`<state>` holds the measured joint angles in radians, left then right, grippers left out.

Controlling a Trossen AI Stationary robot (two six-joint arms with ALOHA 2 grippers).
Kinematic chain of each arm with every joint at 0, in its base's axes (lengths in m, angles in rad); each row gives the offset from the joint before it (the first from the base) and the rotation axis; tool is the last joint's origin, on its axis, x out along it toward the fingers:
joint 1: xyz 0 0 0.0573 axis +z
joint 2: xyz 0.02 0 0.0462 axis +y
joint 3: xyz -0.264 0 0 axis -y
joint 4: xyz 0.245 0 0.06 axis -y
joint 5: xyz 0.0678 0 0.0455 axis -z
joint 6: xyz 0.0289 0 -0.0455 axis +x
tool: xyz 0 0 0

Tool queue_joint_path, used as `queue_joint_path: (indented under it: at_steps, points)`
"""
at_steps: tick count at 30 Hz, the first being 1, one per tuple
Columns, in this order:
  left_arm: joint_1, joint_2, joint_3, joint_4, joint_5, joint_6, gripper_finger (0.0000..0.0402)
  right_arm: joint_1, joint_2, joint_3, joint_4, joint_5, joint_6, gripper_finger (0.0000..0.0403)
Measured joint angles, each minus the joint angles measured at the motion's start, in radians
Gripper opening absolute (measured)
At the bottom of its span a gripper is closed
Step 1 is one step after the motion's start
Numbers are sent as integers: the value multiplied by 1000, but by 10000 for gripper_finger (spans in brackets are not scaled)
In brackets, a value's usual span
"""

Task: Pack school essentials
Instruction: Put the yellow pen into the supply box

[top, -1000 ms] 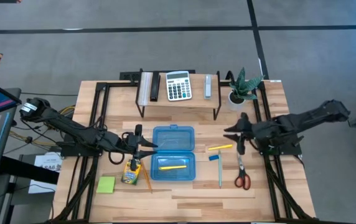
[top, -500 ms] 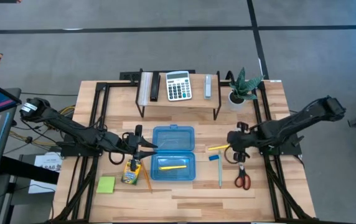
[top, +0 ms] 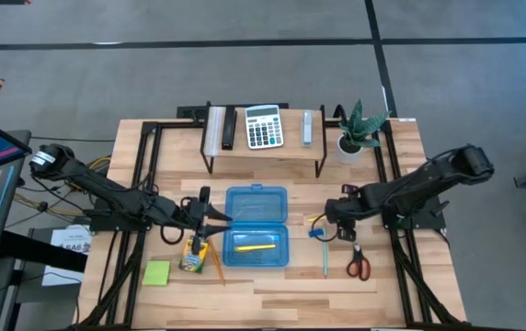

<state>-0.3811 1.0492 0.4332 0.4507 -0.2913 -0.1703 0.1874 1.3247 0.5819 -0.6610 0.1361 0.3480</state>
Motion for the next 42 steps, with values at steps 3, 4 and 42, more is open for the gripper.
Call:
queue_joint_path:
  at_steps: [3, 4, 42]
  points:
    - [-4, 0, 0, 1, 0, 4, 102, -18, 39, -1, 41, -28, -21, 164]
    - [-4, 0, 0, 1, 0, 3, 102, -24, 50, -1, 56, -32, -27, 163]
    - [-4, 0, 0, -7, -21, -3, 102, -73, 16, -17, 63, -29, -69, 61]
